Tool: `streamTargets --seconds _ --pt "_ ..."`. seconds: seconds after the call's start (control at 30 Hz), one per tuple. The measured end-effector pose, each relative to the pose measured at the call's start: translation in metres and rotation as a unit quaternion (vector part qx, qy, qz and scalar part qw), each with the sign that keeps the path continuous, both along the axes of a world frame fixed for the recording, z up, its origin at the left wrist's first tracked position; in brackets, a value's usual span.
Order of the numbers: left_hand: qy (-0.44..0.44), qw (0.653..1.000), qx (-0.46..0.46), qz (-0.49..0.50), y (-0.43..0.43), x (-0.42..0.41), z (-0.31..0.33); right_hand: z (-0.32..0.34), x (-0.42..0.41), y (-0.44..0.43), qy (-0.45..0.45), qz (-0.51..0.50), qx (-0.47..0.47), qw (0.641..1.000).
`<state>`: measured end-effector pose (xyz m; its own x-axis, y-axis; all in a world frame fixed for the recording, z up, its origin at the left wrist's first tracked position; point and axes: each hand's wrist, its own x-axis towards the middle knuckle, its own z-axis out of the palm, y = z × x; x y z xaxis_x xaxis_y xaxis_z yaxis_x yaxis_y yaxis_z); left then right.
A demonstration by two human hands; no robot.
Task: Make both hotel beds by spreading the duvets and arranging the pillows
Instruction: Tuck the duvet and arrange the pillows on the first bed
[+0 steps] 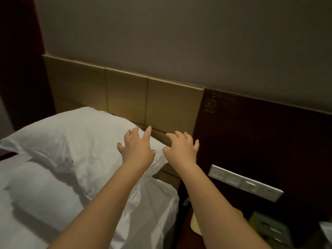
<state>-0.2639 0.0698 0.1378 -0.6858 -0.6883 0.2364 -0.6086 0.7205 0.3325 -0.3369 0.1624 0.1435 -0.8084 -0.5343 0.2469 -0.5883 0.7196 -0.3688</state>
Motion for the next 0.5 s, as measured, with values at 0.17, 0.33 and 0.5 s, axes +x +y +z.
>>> streamTargets --seconds 0.17,0.33,0.5 --pt "0.018 0.995 -0.032 -0.098 0.053 0.035 0.029 0.016 0.049 0.058 0.038 -0.054 -0.013 0.998" --pt "0.037 0.983 -0.05 -0.172 0.111 0.064 0.048 0.036 0.094 0.118 0.081 -0.099 -0.024 0.991" --pt "0.044 0.965 -0.051 -0.255 0.185 0.096 0.053 0.042 0.141 0.195 0.09 -0.165 -0.021 0.982"
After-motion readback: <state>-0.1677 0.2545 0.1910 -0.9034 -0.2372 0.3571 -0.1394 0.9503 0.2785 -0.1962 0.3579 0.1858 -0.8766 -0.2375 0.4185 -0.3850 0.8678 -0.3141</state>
